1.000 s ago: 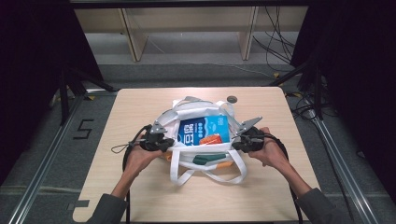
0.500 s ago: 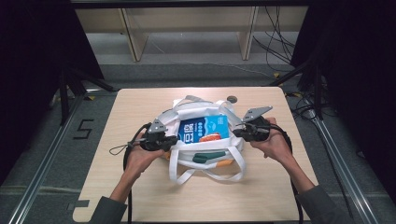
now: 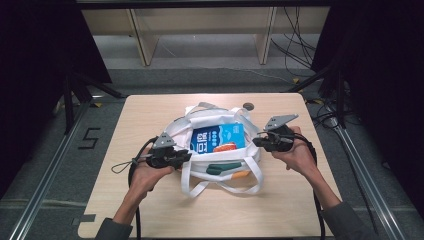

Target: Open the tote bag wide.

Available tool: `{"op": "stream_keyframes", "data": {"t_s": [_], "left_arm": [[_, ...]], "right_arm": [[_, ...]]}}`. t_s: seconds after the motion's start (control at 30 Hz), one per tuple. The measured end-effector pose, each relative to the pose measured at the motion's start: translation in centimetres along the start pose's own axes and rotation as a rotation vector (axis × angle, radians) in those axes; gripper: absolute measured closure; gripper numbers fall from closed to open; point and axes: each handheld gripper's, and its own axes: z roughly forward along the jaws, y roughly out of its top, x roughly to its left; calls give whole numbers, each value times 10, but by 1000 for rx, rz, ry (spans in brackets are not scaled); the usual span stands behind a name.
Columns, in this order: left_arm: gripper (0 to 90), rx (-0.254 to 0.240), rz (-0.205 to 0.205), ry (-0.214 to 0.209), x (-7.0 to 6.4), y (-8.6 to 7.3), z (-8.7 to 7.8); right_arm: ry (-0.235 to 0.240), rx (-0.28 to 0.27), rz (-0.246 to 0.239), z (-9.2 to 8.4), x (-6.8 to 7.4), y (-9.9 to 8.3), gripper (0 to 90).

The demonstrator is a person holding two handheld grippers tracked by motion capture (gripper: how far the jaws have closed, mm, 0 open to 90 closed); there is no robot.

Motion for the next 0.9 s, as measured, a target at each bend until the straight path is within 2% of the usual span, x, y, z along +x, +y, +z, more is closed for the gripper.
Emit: {"op": "stream_keyframes", "data": {"t_s": [0.07, 0.1, 0.13, 0.17, 0.2, 0.23, 0.27, 0.3, 0.33, 0.37, 0.4, 0.43, 0.53, 0.57, 0.63, 0.7, 0.8, 0.83, 0.87, 0.9], "left_arm": [[759, 0, 4, 2, 0, -1, 0], [747, 4, 15, -2, -1, -1, 0], [740, -14, 0, -3, -2, -1, 1], [732, 6, 16, -5, 0, -1, -1], [724, 2, 10, 3, -1, -1, -1], [719, -15, -14, -2, -2, -2, 0], [716, -11, -14, -9, -2, -2, -2], [714, -3, 2, -6, -1, -3, -3], [708, -9, 17, 2, -1, -3, -4], [705, -7, 18, -3, 0, -3, -5], [701, -22, -12, -9, -1, -3, -5], [697, -24, -19, -2, -2, -4, -6], [682, -24, -17, -7, -2, -4, -6], [677, -13, 8, -4, -2, -5, -6], [669, -23, -17, -11, -3, -6, -5], [660, -8, -3, -7, -3, -7, -5], [641, -13, -13, -12, -5, -8, -4], [641, -7, -3, -13, -5, -9, -4], [636, 0, 5, -17, -5, -10, -4], [622, -5, 1, -15, -5, -11, -3]], "right_arm": [[10, 18, 8, -2, 0, 0, 890], [8, -1, 17, -1, 1, -2, 886], [9, -1, 14, -1, 1, -2, 882], [16, 18, 16, -2, 2, -3, 878], [13, 14, 19, -2, 2, -4, 876], [17, 16, 19, -2, 1, -4, 874], [19, 0, 23, -1, 1, -6, 871], [16, -12, 2, -1, 0, -7, 867], [25, 0, 44, -2, 2, -9, 864], [26, -5, 44, -1, 2, -11, 860], [21, -21, 49, 0, 3, -13, 857], [12, -28, 42, -1, 1, -14, 857], [15, -21, 46, 0, 1, -16, 853], [17, -30, 46, -2, 1, -17, 853], [14, -23, 47, -4, 1, -17, 848], [14, -33, 57, -5, 2, -18, 846], [12, -34, 54, -7, 1, -18, 838], [4, -43, 52, -7, 2, -19, 834], [9, -31, 70, -8, 2, -20, 831], [10, -35, 63, -9, 2, -21, 827]]}}
